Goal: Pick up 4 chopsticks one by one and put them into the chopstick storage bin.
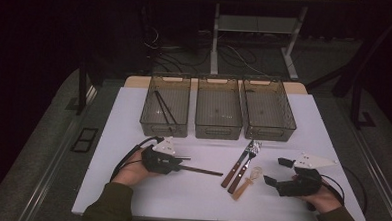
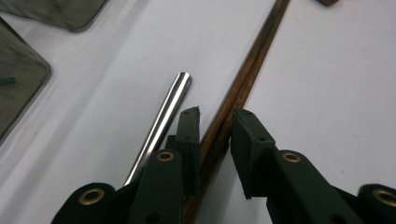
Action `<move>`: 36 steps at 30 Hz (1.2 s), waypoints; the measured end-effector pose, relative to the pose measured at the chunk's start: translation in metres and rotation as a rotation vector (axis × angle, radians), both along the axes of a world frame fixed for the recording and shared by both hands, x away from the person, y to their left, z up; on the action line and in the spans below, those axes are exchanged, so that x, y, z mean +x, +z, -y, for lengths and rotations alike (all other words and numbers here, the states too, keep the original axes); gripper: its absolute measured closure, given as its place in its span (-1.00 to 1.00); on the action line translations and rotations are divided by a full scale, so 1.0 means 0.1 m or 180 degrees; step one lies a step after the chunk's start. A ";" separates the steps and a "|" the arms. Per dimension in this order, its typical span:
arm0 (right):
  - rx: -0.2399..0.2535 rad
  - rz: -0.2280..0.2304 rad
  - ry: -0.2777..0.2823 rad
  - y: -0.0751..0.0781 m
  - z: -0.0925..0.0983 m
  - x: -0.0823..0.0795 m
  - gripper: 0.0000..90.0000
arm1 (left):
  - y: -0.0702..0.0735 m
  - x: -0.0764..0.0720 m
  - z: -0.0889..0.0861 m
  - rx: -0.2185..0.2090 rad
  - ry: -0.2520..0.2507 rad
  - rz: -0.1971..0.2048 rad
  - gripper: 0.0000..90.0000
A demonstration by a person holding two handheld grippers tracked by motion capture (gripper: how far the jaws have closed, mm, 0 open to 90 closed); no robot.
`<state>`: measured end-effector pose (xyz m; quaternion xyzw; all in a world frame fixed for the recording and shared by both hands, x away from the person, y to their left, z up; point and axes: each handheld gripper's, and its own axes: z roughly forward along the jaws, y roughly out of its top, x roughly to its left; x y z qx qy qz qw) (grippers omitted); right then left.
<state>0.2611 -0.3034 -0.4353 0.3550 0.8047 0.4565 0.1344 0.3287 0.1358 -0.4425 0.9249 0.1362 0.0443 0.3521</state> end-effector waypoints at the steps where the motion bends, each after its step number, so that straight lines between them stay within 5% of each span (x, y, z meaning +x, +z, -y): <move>1: 0.0000 0.0001 0.0000 0.00 0.00 0.00 -0.70 | 0.01 0.00 0.00 0.0041 -0.0046 0.0024 0.62; 20: -0.0004 0.0009 0.0002 0.00 -0.01 -0.01 -0.70 | 0.03 -0.31 0.06 0.0033 -0.0114 -0.0272 0.71; 29: -0.0011 0.0024 0.0009 0.01 -0.01 -0.01 -0.70 | 0.05 -0.32 0.05 0.0020 -0.0015 -0.0249 0.58; 36: -0.0016 0.0017 0.0013 0.01 -0.01 -0.01 -0.70 | 0.14 -0.33 -0.14 -0.0314 0.0183 -0.0138 0.35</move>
